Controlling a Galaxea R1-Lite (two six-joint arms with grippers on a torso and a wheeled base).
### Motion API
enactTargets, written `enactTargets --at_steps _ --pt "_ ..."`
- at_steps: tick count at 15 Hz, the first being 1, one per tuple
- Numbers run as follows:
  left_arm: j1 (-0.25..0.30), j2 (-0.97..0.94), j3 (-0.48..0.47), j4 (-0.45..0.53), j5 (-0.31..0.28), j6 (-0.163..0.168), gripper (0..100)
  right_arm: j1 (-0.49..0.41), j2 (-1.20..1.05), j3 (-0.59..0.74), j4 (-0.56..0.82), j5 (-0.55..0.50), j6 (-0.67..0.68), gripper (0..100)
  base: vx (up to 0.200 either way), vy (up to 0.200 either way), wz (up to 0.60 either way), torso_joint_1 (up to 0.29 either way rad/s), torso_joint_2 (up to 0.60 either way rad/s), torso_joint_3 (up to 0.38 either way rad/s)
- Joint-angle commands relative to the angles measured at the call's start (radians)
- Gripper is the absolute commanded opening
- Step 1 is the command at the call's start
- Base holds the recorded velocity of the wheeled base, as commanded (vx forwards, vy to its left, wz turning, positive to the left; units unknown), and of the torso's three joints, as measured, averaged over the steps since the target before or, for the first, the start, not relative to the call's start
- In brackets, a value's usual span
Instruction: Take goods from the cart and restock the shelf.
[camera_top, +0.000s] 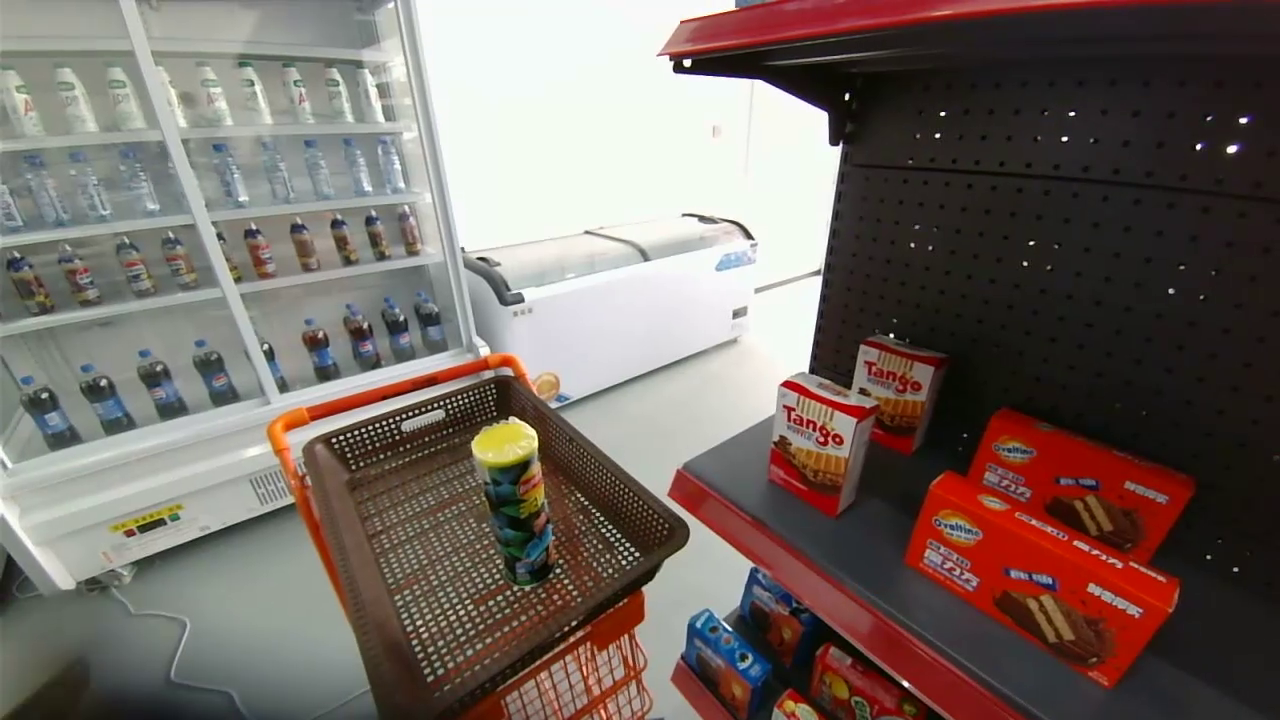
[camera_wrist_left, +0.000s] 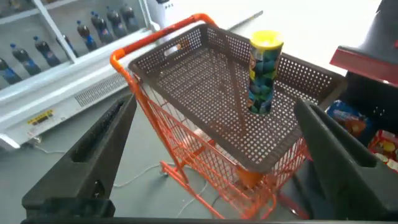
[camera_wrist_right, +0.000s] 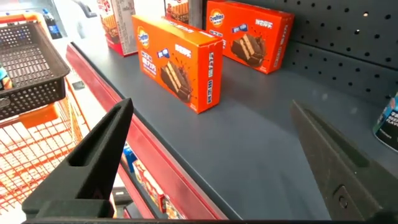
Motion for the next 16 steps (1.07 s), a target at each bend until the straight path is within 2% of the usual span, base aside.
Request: enactTargets --at_steps 1,2,3,4,5,6,7,8,9,10,11,13,15,16 --pt "0.057 0.547 -0.179 -0.093 -0.054 0.024 100 -0.001 0.001 0.0 0.0 0.0 0.0 100 0.0 0.0 0.0 0.0 0.0 0.0" --pt "0.06 0.611 -0.131 -0.158 -0.105 0.024 100 -0.001 0.001 0.0 0.0 0.0 0.0 100 0.0 0.0 0.0 0.0 0.0 0.0" --pt "0.046 0.671 -0.056 -0.277 -0.123 0.025 100 -0.001 0.001 0.0 0.0 0.002 0.0 100 0.0 0.0 0.0 0.0 0.0 0.0" --pt "0.023 0.723 -0.001 -0.377 -0.128 0.022 100 -0.001 0.001 0.0 0.0 0.002 0.0 100 0.0 0.0 0.0 0.0 0.0 0.0" --pt "-0.014 0.814 0.091 -0.553 -0.136 0.016 100 0.0 0.001 0.0 0.0 0.002 0.0 100 0.0 0.0 0.0 0.0 0.0 0.0" --pt "-0.049 0.875 0.134 -0.652 -0.134 0.015 100 0.0 0.001 0.0 0.0 0.0 0.0 100 0.0 0.0 0.0 0.0 0.0 0.0" --pt "-0.06 0.896 0.145 -0.681 -0.134 0.015 100 -0.001 0.001 0.0 0.0 0.0 0.0 100 0.0 0.0 0.0 0.0 0.0 0.0" --pt "-0.083 0.985 0.179 -0.803 -0.134 0.013 100 -0.001 0.001 0.0 0.001 0.0 0.0 100 0.0 0.0 0.0 0.0 0.0 0.0" --pt "-0.097 1.082 0.185 -0.9 -0.134 0.012 100 -0.001 0.001 0.0 0.0 0.0 0.0 100 0.0 0.0 0.0 0.0 0.0 0.0" --pt "-0.098 1.148 0.172 -0.955 -0.136 0.004 100 -0.001 0.001 0.0 0.0 0.0 0.0 100 0.0 0.0 0.0 0.0 0.0 0.0" --pt "-0.098 1.157 0.171 -0.965 -0.136 0.002 100 -0.001 0.001 0.0 0.0 0.0 0.0 100 0.0 0.0 0.0 0.0 0.0 0.0" --pt "-0.098 1.304 0.106 -1.075 -0.136 -0.007 100 -0.001 0.001 0.0 0.001 0.0 0.0 100 0.0 0.0 0.0 0.0 0.0 0.0" --pt "-0.114 1.418 0.07 -1.159 -0.136 -0.005 100 -0.001 0.001 0.0 0.0 0.002 0.0 100 0.0 0.0 0.0 0.0 0.0 0.0" --pt "-0.117 1.518 0.057 -1.259 -0.134 0.006 100 0.0 0.001 0.0 0.0 0.0 0.0 100 0.0 0.0 0.0 0.0 0.0 0.0"
